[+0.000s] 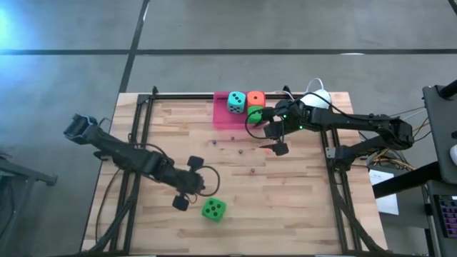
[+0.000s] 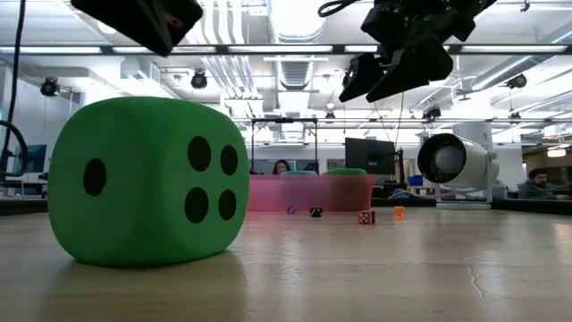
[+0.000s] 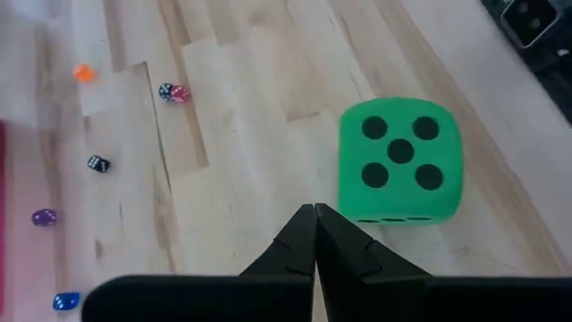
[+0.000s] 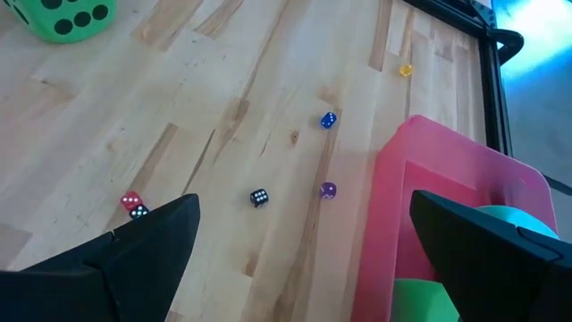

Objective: Pick & Place Dice
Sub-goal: Put the large green dice into the the pink bin

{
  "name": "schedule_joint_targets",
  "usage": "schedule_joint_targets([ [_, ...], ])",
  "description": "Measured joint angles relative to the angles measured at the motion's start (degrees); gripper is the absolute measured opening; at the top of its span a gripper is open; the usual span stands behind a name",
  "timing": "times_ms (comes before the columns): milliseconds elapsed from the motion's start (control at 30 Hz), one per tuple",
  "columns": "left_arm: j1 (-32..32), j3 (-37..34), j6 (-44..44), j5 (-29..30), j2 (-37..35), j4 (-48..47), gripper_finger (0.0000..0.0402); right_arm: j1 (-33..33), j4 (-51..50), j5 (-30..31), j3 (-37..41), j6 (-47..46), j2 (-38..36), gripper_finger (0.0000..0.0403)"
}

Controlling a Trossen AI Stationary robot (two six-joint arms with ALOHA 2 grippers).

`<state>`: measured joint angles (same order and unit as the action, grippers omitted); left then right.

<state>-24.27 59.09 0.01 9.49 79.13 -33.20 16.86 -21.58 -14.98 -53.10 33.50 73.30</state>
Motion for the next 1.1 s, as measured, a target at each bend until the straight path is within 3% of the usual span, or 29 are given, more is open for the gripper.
schedule_joint_targets([
  [267,-0.25,-0.21,-2.49,0.16,1.49,-0.75,0.0010,0.00,0.00,-0.02,0.00,0.00,0.00,0.0400],
  [367,-0.44,-0.36,-2.63,0.19,1.38,-0.87,0.0029,0.00,0.00,-0.02,0.00,0.09,0.00,0.0400],
  [533,-1.23,-0.50,-3.14,-0.50,1.38,-0.89,0.0115,-0.01,0.00,-0.01,0.00,0.08,0.00,0.0400],
  [900,-1.30,-0.50,-4.40,-5.52,1.41,0.44,0.0376,0.00,0.00,0.00,0.00,-0.02,0.00,0.0400],
  [967,-1.30,-0.39,-4.97,-5.89,2.00,0.88,0.0393,0.00,0.00,-0.01,0.00,0.11,0.00,0.0400],
  [1100,-1.30,1.96,-5.96,-5.22,5.89,-1.18,0.0369,-0.02,0.00,-0.01,0.00,0.09,0.00,0.0400],
])
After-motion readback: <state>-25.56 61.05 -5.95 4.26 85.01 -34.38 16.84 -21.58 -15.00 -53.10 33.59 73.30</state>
